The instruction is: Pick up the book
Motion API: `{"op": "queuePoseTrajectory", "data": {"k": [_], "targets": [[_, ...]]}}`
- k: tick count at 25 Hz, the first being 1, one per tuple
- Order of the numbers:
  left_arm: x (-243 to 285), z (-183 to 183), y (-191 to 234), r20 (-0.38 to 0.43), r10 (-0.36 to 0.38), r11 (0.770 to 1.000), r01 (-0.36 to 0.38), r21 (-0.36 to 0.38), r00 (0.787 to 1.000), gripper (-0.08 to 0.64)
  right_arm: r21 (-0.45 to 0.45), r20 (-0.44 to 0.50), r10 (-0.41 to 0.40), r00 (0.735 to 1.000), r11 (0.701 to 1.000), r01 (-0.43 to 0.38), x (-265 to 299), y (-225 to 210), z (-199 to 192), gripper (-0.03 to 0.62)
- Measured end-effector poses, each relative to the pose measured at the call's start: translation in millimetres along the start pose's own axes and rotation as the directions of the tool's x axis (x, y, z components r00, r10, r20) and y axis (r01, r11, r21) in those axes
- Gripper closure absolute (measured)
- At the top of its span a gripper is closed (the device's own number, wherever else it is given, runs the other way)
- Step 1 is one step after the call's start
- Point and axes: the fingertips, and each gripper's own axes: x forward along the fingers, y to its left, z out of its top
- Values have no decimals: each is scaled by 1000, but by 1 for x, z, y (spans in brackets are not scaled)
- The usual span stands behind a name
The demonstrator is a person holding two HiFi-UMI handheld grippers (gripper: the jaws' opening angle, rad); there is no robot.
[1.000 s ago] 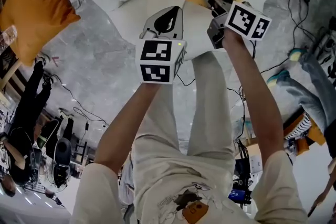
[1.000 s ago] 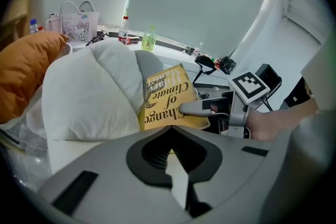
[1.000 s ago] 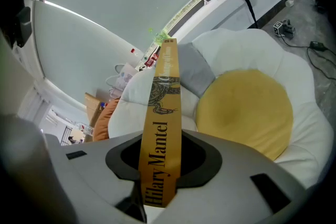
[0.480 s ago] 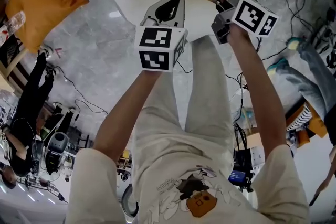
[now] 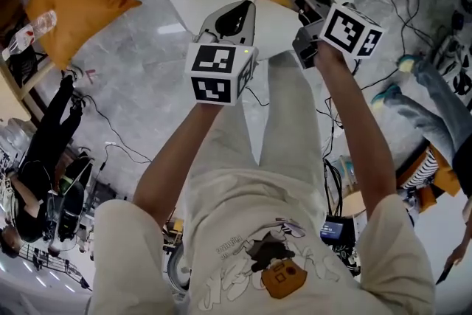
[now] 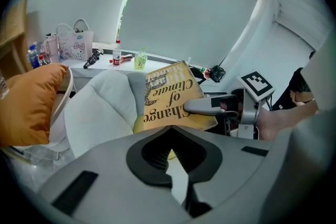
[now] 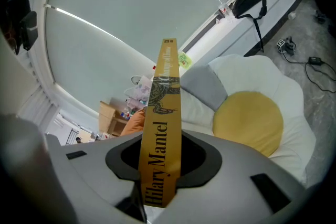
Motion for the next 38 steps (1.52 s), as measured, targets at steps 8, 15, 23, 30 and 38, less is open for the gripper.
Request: {"op": "queuePoseTrajectory", "data": {"k": [8,15,23,30,38], "targets": [[-45,34,-21,37,0,1000,1,-11,999,554,-1,15,36,999,999,-36,-30,49,15,445],[-92,63,-30,106,9,1000,-8,-6,994,554,-39,51,55,997,998,-53,-66,97,24,445],[-137,102,-46,167,23,1000,-20,-15,986,554,-120,73,79,994,990,-70,-107,151,45,445],[-171,134,-61,213,16,1000,-11,-23,977,554,-158,87,97,991,984,-82,-137,188,53,445],[-216,144,-70,248,8,1000,-4,-15,969,554,-238,75,125,989,966,-104,-176,246,47,445]]}}
